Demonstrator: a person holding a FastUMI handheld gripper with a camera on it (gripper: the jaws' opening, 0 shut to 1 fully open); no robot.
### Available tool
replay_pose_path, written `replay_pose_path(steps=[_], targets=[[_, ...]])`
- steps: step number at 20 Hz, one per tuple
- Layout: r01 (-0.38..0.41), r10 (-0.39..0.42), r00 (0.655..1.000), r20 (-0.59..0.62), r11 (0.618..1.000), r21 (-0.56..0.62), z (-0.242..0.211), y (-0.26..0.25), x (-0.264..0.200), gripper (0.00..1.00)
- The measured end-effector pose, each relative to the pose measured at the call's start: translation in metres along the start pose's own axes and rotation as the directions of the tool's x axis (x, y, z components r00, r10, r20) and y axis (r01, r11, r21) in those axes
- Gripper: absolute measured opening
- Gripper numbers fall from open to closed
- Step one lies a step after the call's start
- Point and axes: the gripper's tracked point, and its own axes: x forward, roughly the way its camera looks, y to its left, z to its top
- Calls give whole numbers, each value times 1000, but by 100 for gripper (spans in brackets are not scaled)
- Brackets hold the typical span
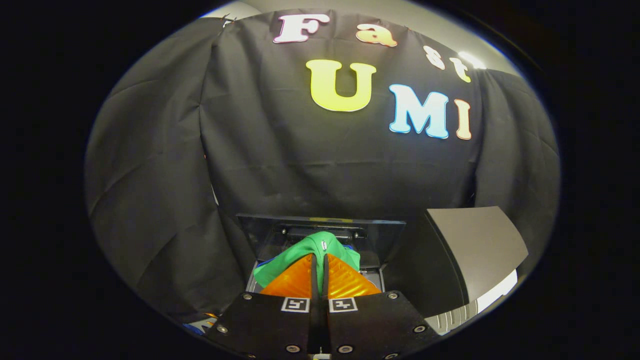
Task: Put the clothes into the washing machine and then close the washing machine lid.
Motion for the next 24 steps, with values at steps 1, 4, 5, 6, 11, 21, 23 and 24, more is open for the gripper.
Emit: replay_pose_path(steps=[1, 4, 5, 6, 11, 21, 23, 24], targets=[[0, 0, 1000, -9, 1000, 1, -8, 1, 6, 0], [11, -12, 999, -42, 1000, -11, -35, -2, 28, 0], [22, -23, 998, -50, 1000, -19, -43, -5, 35, 0], [28, -29, 998, -60, 999, -18, -50, -6, 43, 0], [-6, 3, 990, -139, 1000, -21, -90, -1, 78, 0], [-66, 50, 961, -271, 997, -48, -170, 3, 126, 0], [-72, 56, 954, -294, 996, -43, -182, 4, 135, 0], [-79, 62, 950, -306, 996, -43, -190, 4, 139, 0]])
